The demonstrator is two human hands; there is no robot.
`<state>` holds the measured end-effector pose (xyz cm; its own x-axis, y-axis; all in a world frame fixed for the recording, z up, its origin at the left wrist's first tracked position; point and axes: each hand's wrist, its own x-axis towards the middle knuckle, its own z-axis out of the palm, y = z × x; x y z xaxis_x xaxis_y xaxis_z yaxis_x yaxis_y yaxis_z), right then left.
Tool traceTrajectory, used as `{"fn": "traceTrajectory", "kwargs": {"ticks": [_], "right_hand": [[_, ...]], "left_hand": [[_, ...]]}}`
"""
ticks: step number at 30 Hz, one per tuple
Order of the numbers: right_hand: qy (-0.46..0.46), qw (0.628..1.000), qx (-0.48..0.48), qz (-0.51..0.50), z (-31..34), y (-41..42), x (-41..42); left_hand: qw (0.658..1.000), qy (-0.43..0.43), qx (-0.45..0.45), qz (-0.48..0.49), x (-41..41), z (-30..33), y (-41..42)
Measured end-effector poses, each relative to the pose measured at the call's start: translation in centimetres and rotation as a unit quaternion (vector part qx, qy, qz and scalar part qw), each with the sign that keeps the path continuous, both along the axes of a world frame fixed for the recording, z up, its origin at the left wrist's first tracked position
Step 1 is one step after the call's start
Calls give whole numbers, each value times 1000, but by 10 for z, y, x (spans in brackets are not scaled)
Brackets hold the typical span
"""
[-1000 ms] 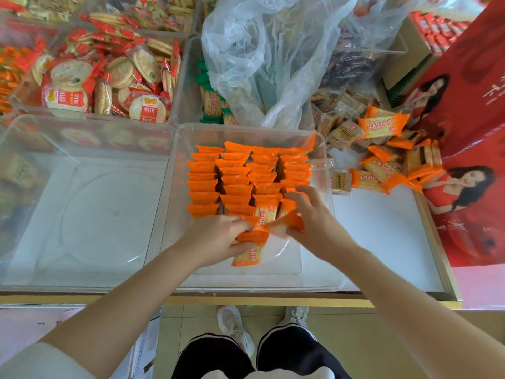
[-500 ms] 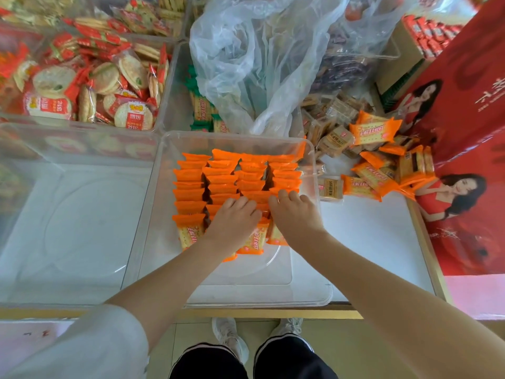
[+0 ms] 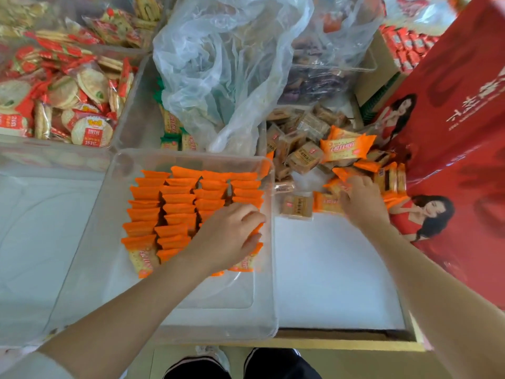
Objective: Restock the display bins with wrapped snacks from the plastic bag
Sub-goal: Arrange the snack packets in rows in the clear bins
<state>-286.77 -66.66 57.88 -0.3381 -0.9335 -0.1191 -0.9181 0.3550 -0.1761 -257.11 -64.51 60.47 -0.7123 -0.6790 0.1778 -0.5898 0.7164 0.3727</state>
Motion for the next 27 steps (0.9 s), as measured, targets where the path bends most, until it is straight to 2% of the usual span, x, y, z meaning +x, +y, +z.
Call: {"fn": "traceTrajectory", "kwargs": {"ticks": [6, 9, 15, 19, 21, 23, 25, 27], "right_hand": [[98, 989, 86, 73, -36, -31, -67], [126, 982, 123, 62, -50, -37, -72], [135, 982, 71, 109, -47, -49, -77], [133, 977, 20, 165, -38, -55, -72], [73, 983, -84, 144, -26, -46, -72], [-43, 975, -206, 72, -7, -29, -72], [-220, 948, -229, -11, 14, -13, -69], [-373, 901, -214, -61, 35, -1, -59]], "left_hand": [[1000, -4, -5, -23, -82, 5, -22], [999, -21, 21, -33, -115, -2, -31], [988, -98, 122, 20, -155, -20, -47], [987, -65, 133, 65, -161, -18, -48], [983, -22, 146, 108, -161, -15, -49], [973, 17, 172, 150, -161, -9, -48], [967, 68, 182, 167, -164, -5, -46], [964, 114, 187, 151, -171, 2, -40]]}}
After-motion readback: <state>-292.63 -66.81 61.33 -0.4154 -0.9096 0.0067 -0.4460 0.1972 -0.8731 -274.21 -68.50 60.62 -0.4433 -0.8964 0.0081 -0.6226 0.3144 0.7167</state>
